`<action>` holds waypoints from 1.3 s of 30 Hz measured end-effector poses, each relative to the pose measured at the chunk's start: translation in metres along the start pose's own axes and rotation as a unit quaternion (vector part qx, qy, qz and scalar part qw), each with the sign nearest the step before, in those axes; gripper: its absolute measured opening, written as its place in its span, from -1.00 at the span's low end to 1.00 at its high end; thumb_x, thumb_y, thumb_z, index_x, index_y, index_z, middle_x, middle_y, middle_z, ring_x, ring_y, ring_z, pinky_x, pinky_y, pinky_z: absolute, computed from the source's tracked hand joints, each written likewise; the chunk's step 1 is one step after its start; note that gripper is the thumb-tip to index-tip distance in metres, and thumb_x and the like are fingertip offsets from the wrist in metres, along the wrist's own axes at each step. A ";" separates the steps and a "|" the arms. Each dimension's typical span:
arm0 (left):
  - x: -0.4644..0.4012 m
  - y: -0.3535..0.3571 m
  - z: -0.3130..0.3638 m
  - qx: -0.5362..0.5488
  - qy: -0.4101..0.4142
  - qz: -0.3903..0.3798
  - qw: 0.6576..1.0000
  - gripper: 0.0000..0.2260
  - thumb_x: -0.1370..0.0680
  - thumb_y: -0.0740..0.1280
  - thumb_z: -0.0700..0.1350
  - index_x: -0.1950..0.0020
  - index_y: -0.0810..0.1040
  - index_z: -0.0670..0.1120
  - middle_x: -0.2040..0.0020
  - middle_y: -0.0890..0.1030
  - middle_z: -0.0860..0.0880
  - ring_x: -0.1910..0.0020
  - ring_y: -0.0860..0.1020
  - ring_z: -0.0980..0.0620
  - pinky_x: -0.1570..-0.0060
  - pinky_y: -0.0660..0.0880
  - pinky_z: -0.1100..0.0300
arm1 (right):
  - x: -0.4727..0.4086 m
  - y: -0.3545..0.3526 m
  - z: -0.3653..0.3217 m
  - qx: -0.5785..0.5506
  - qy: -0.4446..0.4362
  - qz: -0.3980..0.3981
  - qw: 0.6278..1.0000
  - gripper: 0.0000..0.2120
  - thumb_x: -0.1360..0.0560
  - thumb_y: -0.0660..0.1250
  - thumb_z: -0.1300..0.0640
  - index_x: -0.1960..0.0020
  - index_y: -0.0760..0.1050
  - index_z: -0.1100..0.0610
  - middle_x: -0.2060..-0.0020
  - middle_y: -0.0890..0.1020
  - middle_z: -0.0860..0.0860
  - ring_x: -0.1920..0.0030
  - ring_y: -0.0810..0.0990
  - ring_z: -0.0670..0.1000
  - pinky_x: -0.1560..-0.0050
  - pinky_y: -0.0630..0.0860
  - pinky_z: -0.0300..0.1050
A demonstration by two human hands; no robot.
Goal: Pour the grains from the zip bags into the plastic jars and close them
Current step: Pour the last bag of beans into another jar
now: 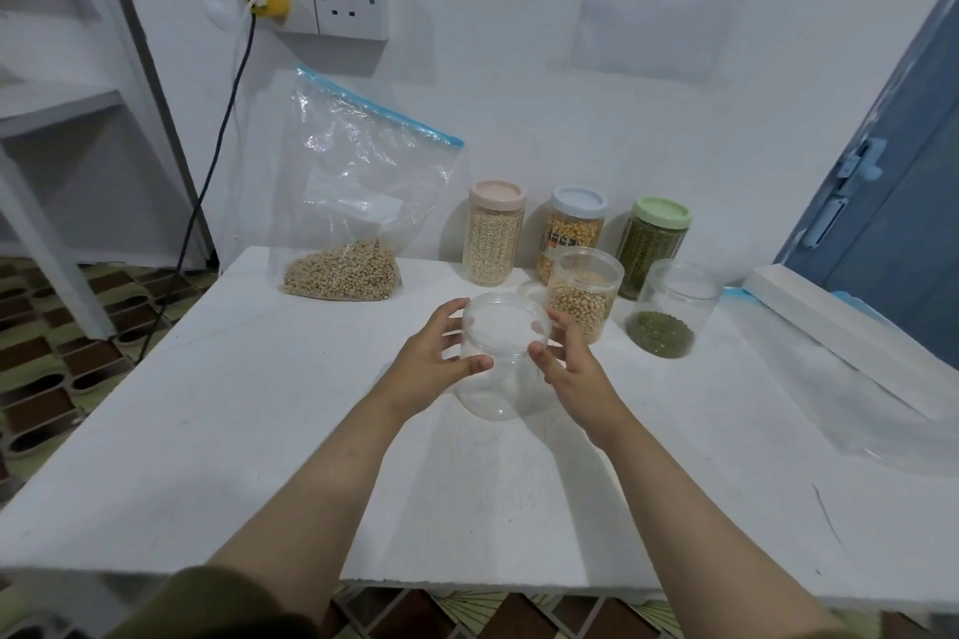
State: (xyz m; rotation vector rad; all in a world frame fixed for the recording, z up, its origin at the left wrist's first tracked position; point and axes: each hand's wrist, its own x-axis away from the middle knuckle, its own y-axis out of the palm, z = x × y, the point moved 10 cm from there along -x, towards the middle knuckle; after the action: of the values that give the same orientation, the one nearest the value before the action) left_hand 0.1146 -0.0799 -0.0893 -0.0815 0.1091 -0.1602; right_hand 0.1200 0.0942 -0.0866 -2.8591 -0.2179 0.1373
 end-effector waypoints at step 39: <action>0.003 0.000 -0.001 0.014 0.000 0.013 1.000 -0.36 -0.44 0.52 -0.20 -0.41 0.34 0.18 -0.26 0.48 0.11 -0.27 0.48 0.19 -0.19 0.55 0.12 | -0.013 0.002 0.000 0.054 -0.016 -0.039 0.998 -0.16 -0.34 0.48 -0.28 -0.50 0.18 -0.20 -0.44 0.32 -0.09 -0.31 0.44 -0.01 -0.28 0.46 -0.06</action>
State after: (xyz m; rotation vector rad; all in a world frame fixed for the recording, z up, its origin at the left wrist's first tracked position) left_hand 0.1170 -0.0806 -0.0901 -0.0528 0.1080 -0.1347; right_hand 0.1074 0.0901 -0.0863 -2.7383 -0.3182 0.1739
